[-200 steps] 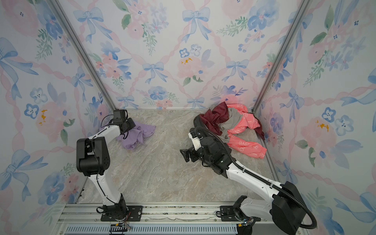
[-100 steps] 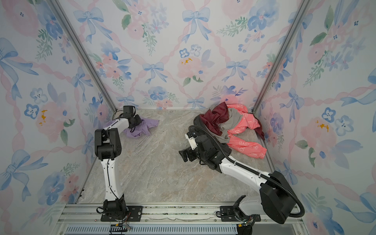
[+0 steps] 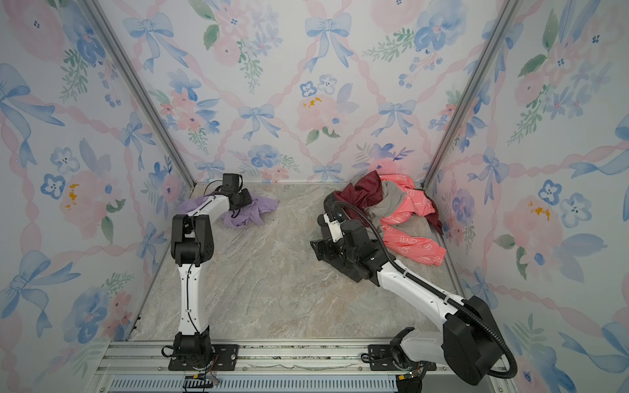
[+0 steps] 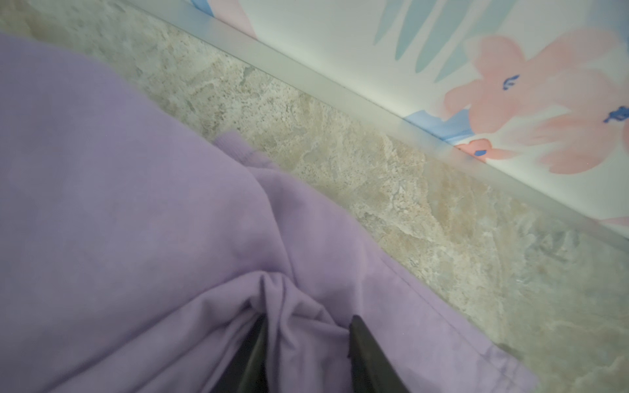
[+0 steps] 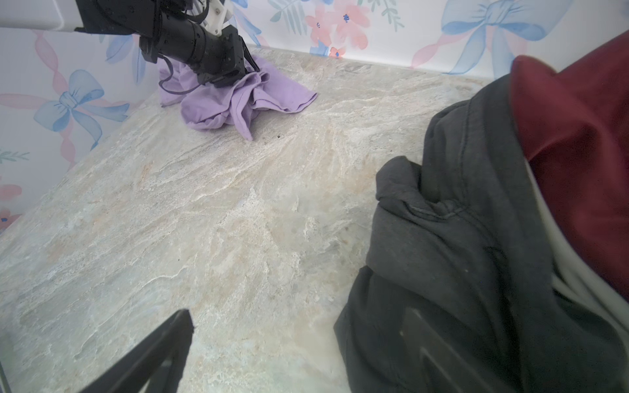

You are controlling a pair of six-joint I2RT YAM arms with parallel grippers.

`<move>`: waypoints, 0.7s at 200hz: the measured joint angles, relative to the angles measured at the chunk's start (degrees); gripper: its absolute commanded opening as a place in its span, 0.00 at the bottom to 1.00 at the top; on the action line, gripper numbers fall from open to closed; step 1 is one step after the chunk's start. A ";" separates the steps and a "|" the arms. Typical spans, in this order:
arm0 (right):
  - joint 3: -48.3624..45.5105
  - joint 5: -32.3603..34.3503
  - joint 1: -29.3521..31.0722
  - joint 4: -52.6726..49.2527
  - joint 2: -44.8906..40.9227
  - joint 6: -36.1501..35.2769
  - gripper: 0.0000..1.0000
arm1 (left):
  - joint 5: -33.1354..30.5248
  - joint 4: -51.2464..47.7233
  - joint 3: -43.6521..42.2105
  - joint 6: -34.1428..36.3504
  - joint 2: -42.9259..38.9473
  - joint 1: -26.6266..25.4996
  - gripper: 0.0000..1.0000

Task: Pick out a specific cloth from the pile
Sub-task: 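Raise the left gripper off the lavender cloth and draw it back toward the robot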

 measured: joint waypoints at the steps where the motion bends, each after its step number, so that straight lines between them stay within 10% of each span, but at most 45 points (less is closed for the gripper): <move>1: -0.02 0.04 -0.09 -0.02 -0.04 0.02 0.98 | 0.00 -0.09 -0.02 0.22 -0.11 -0.02 0.65; 26: 0.00 1.01 -2.19 -0.24 -1.88 0.44 0.97 | -0.92 -1.81 -1.33 0.98 -4.55 -1.16 0.98; 82: 2.58 5.03 -2.86 -4.46 -5.99 1.22 0.97 | -3.91 -1.31 -8.11 4.09 -22.77 -3.91 0.98; 140: 4.31 10.05 -2.89 -8.48 -11.06 1.64 0.97 | -4.76 7.91 -33.88 7.69 -47.04 -6.73 0.98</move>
